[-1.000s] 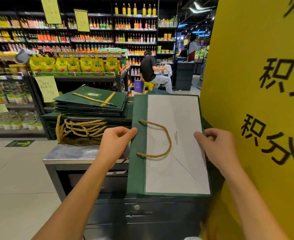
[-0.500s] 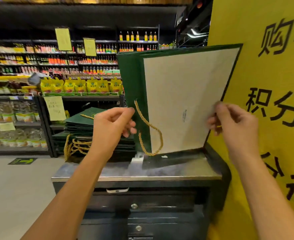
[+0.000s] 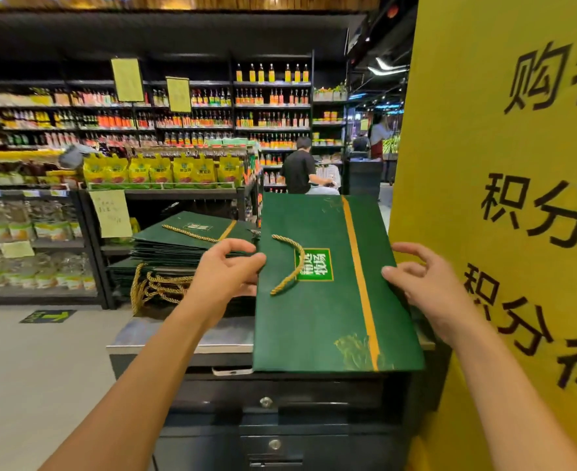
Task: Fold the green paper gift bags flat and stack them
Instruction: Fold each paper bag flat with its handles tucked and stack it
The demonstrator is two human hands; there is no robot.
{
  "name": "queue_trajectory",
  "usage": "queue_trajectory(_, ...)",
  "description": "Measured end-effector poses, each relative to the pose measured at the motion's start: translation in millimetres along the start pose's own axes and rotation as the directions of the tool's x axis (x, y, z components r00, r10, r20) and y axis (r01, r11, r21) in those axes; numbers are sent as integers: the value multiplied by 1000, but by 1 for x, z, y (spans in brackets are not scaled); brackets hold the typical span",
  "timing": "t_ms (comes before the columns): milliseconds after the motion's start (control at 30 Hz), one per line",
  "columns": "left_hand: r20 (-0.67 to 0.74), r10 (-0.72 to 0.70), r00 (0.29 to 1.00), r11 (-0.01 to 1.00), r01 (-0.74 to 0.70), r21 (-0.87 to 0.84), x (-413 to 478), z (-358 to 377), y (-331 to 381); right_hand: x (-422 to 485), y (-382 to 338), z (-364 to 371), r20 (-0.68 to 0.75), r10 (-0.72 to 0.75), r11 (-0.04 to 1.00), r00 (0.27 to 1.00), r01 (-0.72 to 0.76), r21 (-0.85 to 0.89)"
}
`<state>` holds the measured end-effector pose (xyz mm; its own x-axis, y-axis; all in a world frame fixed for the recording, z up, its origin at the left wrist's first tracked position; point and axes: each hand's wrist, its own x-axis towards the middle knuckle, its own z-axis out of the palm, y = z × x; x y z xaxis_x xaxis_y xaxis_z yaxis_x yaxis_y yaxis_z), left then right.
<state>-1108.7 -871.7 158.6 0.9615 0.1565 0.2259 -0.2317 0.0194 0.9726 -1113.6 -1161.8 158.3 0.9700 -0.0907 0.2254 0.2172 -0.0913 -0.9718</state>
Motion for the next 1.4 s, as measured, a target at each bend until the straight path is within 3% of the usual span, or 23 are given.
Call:
queue_trajectory(100,42,-90,995,993,86,82,2,2,-24,3,19,4,-2,53,991,999,-53,-124)
queue_trajectory(233,153,-129,980,977,99,190,-3,3,-52,7,44,12,-58,27,948,998,-44,-314)
queue_trajectory(367,149,-118,982,977,88,192,-2,3,-61,12,65,23,-141,-124,744,982,-2,-668)
queue_trajectory(433,156,-94,983,974,58,221,-3,2,-63,9,68,37,-119,-261,659,958,87,-747)
queue_trajectory(567,186,-77,979,971,31,237,-3,-1,-67,5,59,79,106,-364,722,925,352,-596)
queue_trajectory(700,197,-52,979,978,9,211,-4,-4,-70,8,65,118,200,-435,651,878,460,-604)
queue_trajectory(833,195,-40,980,980,0,200,-6,-5,-72,8,74,127,107,-474,702,874,448,-554)
queue_trajectory(967,195,-53,979,984,18,180,-6,-3,-72,12,80,123,113,-490,723,864,475,-502)
queue_trajectory(1133,191,-105,976,985,75,157,-4,-2,-71,14,72,109,-42,-254,960,966,246,-134)
queue_trajectory(1300,224,-122,967,975,74,211,-3,-3,-72,16,69,100,10,-133,990,991,134,-39)
queue_trajectory(1400,205,-115,972,973,69,220,-3,-4,-72,12,67,98,73,-224,967,972,231,-108)
